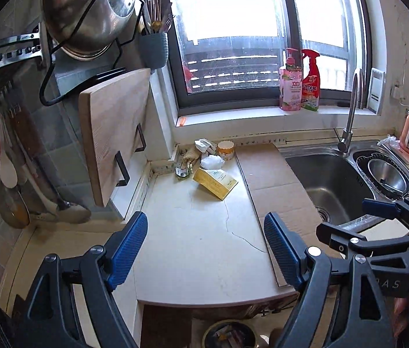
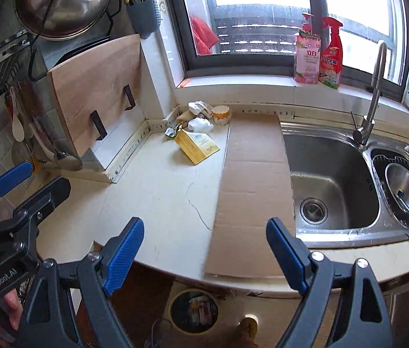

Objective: Collect trash
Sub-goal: 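Raise both open tools back over the counter trash, then grasp the yellow toothpaste box with the left tool while the right tool grasps the plastic bag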

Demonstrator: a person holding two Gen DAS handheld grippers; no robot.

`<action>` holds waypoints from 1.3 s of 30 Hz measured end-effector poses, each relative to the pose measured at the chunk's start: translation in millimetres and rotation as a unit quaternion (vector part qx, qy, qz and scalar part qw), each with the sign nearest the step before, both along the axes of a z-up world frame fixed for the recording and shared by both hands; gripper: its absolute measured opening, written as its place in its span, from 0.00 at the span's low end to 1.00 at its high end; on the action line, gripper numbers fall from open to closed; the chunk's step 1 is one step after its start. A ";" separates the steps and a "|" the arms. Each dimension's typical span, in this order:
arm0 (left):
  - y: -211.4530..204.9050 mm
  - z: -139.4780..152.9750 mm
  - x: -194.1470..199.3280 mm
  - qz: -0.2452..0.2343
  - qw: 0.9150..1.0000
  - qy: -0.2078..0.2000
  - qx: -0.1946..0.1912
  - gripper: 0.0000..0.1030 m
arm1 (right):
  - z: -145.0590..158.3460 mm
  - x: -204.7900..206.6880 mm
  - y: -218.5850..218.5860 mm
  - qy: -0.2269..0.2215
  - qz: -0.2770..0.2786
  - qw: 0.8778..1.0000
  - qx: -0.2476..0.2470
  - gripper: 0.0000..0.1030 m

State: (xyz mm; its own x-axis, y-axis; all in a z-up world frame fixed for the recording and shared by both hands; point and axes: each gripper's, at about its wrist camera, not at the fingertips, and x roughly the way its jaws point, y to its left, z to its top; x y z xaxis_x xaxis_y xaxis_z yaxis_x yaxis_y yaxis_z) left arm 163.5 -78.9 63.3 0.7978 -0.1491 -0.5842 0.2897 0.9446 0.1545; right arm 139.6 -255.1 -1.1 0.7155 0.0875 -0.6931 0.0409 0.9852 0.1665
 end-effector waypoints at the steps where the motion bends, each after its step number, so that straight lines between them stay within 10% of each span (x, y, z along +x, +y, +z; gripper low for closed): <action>1: -4.6 -0.2 10.6 0.000 1.000 -0.002 0.004 0.79 | 1.1 10.2 -3.8 -0.005 0.002 1.000 0.000 0.84; 9: -44.0 -28.8 132.9 0.035 0.998 0.052 0.004 0.79 | -15.7 130.3 -41.8 -0.003 0.036 0.999 0.028 0.80; 16: -76.3 -90.0 253.1 0.046 0.987 0.150 -0.018 0.79 | -66.7 244.2 -64.9 0.056 0.072 0.994 0.067 0.41; 25: -68.1 -179.1 347.4 0.103 0.963 0.244 -0.053 0.79 | -128.8 331.4 -72.3 0.089 0.089 0.984 0.126 0.36; 37: -43.7 -241.6 392.9 0.111 0.924 0.300 -0.209 0.79 | -160.9 381.2 -70.1 0.092 0.097 0.965 0.224 0.39; 39: -43.3 -247.9 395.6 0.113 0.920 0.302 -0.225 0.62 | -163.3 384.9 -68.1 0.094 0.099 0.963 0.234 0.45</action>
State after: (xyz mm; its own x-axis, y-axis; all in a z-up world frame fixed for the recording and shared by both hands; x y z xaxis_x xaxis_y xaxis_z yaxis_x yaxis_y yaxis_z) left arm 559.1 -122.2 -184.7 0.3886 -0.3551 -0.8502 -0.0164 0.9200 -0.3917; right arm 524.4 -323.2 -164.4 0.5188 0.5436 -0.6598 -0.0684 0.7957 0.6018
